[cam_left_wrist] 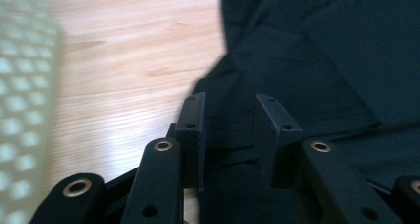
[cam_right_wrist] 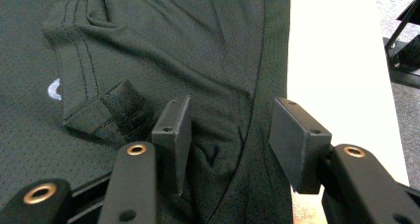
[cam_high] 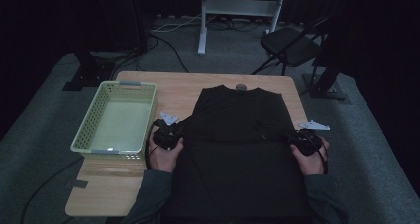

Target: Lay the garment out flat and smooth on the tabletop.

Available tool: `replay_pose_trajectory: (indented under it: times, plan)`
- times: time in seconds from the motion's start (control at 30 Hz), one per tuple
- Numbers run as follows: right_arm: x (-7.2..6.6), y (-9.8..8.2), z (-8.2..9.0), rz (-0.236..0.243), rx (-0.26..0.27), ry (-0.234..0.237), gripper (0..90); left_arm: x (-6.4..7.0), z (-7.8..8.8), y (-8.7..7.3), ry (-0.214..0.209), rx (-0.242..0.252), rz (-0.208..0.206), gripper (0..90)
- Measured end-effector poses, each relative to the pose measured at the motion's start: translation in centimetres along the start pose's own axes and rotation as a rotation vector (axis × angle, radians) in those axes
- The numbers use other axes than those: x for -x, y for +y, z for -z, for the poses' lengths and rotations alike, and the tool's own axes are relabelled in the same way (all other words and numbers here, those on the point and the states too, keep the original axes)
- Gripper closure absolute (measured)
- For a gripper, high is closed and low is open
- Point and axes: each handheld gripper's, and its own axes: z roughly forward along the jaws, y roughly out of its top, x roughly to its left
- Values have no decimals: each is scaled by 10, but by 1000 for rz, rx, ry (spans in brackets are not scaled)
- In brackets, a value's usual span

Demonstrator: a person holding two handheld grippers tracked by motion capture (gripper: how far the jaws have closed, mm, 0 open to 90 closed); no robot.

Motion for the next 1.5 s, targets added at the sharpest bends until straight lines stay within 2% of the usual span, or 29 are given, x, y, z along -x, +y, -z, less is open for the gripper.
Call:
replay_pose_trajectory:
  times: [0.1, 0.2, 0.27, 0.5, 0.6, 0.97, 1.13, 1.27, 1.4, 1.5]
  plan:
    - [0, 0, 0, -3, 0, 1, 508, 11, -7, 1, -35, -14, -21, 655]
    - [0, 0, 0, -3, 0, 1, 508, 20, -13, 4, -95, -4, -39, 624]
    - [0, 0, 0, -3, 0, 1, 508, 25, -19, 5, -117, -12, -53, 614]
    - [0, 0, 0, -2, 0, 1, 508, 36, -37, 6, -210, -49, -57, 585]
    - [0, 0, 0, -2, 0, 1, 506, 40, -42, 6, -229, -58, -70, 571]
    - [0, 0, 0, -2, 0, 0, 506, 51, -46, 11, -252, -71, -116, 527]
    - [0, 0, 0, 1, 0, -3, 506, 65, -49, 12, -249, -71, -159, 514]
    - [0, 0, 0, -3, -1, 0, 506, 70, -54, 11, -226, -86, -182, 511]
    - [0, 0, 0, -7, -1, 2, 506, 71, -57, 9, -177, -103, -210, 595]
    - [0, 0, 0, -8, -1, 2, 505, 67, -56, 11, -175, -108, -193, 707]
